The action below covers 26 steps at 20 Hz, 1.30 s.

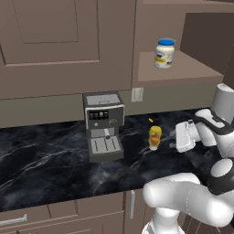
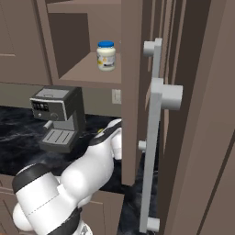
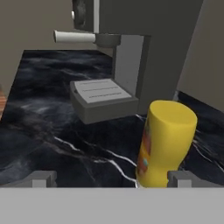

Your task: Pick the mayonnaise and mustard from the counter and place them in the cabinet.

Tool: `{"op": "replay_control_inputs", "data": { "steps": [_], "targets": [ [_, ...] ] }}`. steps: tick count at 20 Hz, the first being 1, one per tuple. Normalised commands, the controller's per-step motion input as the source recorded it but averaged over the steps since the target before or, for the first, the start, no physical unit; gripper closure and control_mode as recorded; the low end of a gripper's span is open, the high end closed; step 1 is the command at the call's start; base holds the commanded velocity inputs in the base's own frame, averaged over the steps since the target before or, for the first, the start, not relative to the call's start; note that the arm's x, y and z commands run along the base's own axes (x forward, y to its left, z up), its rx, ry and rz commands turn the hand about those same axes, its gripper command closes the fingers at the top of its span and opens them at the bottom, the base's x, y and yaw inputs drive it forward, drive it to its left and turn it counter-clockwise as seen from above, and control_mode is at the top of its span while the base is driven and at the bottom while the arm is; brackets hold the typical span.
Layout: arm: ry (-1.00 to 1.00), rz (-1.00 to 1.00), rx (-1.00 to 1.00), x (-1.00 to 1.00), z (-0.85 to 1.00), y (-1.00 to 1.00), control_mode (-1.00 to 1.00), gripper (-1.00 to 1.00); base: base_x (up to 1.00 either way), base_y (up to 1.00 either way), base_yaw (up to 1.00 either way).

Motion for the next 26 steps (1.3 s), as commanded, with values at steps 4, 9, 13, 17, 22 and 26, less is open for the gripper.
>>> {"op": "replay_control_inputs", "data": {
  "steps": [4,9,13,17,22,26],
  "targets": [
    [0.00,0.00,0.06,0.01,0.00,0.13,-1.00,-1.00,0.00,0.00,0.00],
    [0.00,0.00,0.03,0.03,0.00,0.17,-1.00,-1.00,0.00,0.00,0.00],
    [0.00,0.00,0.00,0.05,0.00,0.10,-1.00,-1.00,0.00,0.00,0.00],
    [0.00,0.00,0.00,0.02,0.00,0.06,-1.00,-1.00,0.00,0.00,0.00],
    [0.00,0.00,0.00,0.01,0.00,0.01,-1.00,-1.00,0.00,0.00,0.00],
    [0.00,0.00,0.00,0.00,0.00,0.00,-1.00,-1.00,0.00,0.00,0.00]
  ]
}}
